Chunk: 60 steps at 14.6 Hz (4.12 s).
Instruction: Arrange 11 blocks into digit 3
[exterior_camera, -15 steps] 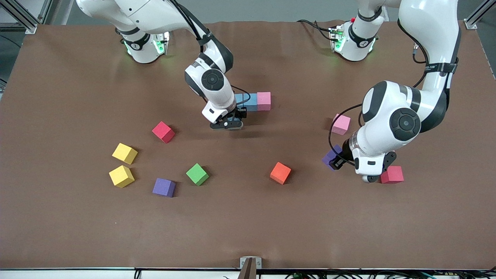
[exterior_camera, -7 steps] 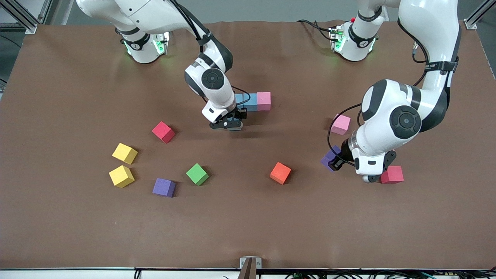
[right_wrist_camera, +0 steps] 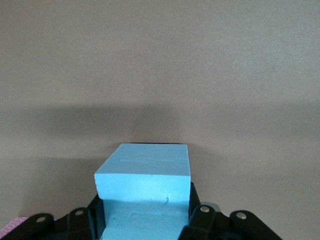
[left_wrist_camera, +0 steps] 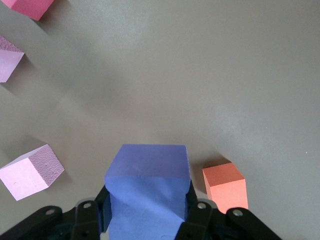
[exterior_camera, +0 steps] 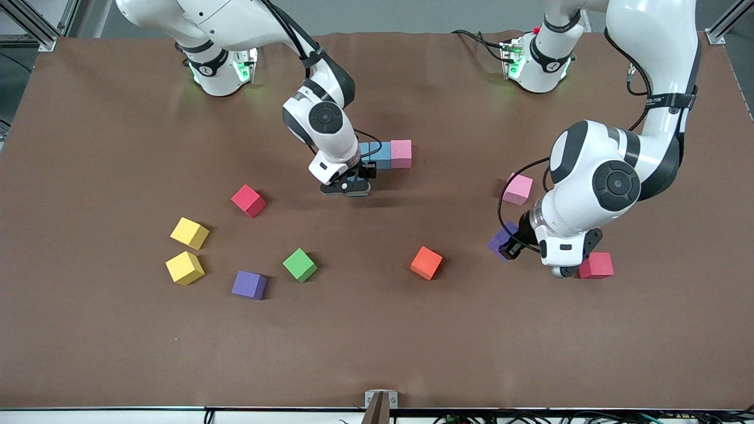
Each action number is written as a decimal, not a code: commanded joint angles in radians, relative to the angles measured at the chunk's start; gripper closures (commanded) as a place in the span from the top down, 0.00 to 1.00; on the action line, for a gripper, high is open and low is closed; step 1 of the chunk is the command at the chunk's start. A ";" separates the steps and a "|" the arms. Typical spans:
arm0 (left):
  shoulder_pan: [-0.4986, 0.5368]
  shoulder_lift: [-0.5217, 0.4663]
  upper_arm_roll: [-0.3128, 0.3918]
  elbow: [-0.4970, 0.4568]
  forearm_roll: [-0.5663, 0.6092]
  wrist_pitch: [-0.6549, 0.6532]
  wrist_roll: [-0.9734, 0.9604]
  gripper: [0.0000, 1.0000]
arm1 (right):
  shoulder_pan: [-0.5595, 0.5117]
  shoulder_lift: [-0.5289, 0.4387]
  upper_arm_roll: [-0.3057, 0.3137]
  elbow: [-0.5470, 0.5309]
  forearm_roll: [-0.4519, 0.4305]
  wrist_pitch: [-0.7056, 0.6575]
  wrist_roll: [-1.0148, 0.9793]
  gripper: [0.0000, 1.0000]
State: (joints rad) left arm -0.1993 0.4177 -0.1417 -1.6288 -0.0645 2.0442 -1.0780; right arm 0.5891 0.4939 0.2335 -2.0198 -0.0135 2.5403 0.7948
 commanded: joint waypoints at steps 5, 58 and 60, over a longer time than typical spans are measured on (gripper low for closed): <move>0.011 -0.023 -0.002 -0.003 -0.017 -0.015 -0.023 0.02 | 0.012 -0.038 0.001 -0.048 -0.016 0.031 0.030 0.01; -0.014 -0.005 -0.004 0.053 -0.020 -0.035 -0.039 0.01 | 0.031 -0.035 0.006 -0.065 -0.008 0.035 0.047 0.01; -0.017 -0.002 -0.006 0.053 -0.020 -0.035 -0.049 0.01 | 0.031 -0.035 0.007 -0.065 -0.006 0.034 0.047 0.01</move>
State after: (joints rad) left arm -0.2092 0.4066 -0.1480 -1.5970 -0.0645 2.0275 -1.1061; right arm 0.6181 0.4938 0.2365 -2.0509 -0.0170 2.5763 0.8180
